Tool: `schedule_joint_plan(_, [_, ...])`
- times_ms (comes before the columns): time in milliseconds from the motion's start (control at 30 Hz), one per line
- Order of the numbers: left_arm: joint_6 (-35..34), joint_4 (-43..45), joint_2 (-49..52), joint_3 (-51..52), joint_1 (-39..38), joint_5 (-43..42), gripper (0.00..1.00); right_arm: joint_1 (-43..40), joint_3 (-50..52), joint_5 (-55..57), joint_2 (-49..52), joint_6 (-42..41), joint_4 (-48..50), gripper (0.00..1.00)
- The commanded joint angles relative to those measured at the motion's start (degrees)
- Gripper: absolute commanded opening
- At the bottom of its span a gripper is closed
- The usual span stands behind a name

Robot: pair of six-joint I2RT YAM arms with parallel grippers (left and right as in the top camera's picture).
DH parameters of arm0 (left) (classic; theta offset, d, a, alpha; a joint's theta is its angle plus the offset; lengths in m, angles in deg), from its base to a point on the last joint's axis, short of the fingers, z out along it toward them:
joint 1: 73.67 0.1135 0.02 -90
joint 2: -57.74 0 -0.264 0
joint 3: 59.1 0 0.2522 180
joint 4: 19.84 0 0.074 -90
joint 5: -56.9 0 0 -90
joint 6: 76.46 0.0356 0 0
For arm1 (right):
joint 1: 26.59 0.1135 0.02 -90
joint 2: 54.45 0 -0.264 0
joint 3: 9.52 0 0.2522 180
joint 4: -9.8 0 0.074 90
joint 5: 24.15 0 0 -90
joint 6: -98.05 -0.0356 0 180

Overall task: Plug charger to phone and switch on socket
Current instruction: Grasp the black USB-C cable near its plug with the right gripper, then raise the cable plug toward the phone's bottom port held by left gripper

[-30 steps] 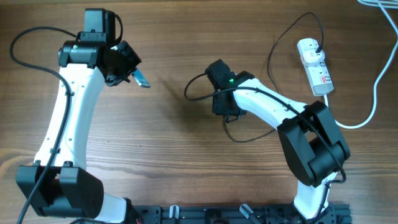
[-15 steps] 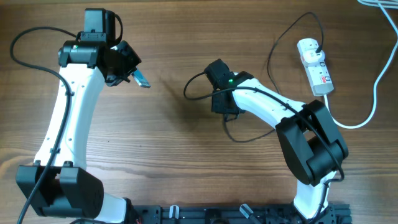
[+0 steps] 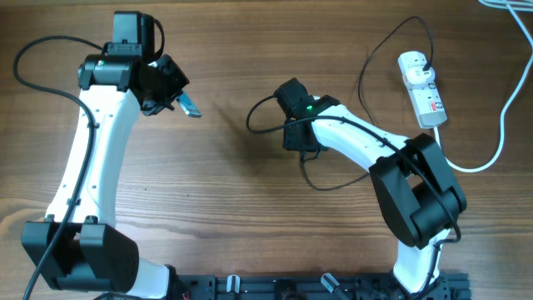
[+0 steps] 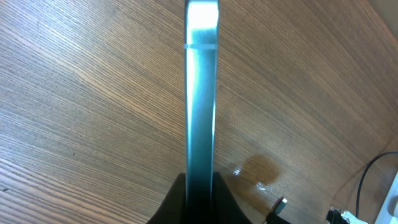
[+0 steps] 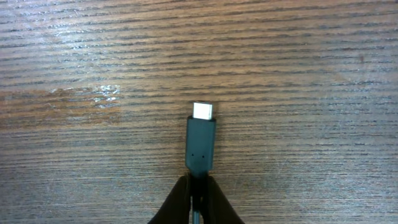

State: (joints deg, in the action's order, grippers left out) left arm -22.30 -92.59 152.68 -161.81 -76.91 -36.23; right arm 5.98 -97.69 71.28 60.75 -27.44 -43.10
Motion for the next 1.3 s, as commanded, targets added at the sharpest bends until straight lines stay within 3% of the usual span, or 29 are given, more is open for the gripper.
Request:
schedule_joint_plan(0, [1.2,0.9,-0.1,-0.5,0.4,-3.3,0.04,0.0,-1.5,-1.9,2.5,4.1,-0.7,0.04])
schedule_joint_plan(67, [3.9,2.2,-0.1,-0.5,0.4,-7.3,0.04,0.0,-3.0,-1.8,0.7,5.6,-1.9,0.04])
schedule_joint_plan(233, [14.9,8.2,-0.1,-0.5,0.4,-27.6,0.04,0.0,-4.4,-5.5,-11.4,10.6,-2.5,0.04])
schedule_joint_plan(333, [16.1,12.7,-0.1,-0.5,0.4,-38.9,0.04,0.1,-4.4,-14.8,-19.8,16.9,-3.7,0.05])
schedule_joint_plan(400, [16.1,17.4,-0.1,-0.5,0.3,-48.4,0.04,0.1,-4.4,-18.5,-25.2,17.5,-5.2,0.05])
schedule_joint_plan(500, [16.0,22.6,-0.1,-0.5,-0.9,-56.1,0.04,0.2,-4.4,-23.4,-31.6,17.3,-7.2,0.05])
schedule_joint_plan(600, [15.9,25.4,-0.1,-0.5,-2.7,-56.2,0.04,0.2,-4.4,-28.7,-34.9,16.9,-7.9,0.04])
schedule_joint_plan(867, [15.4,29.2,-0.1,-0.5,-6.7,-56.2,0.04,0.2,-4.4,-28.6,-35.6,14.4,-7.4,0.04])
schedule_joint_plan(1100, [12.2,29.6,-0.1,-0.5,-6.6,-55.5,0.04,0.2,-4.5,-28.7,-35.6,12.8,-4.8,0.04])
schedule_joint_plan(1267, [6.3,29.7,-0.1,-0.5,-6.6,-53.8,0.04,0.2,-4.5,-27.9,-35.6,11.3,-3.7,0.04])
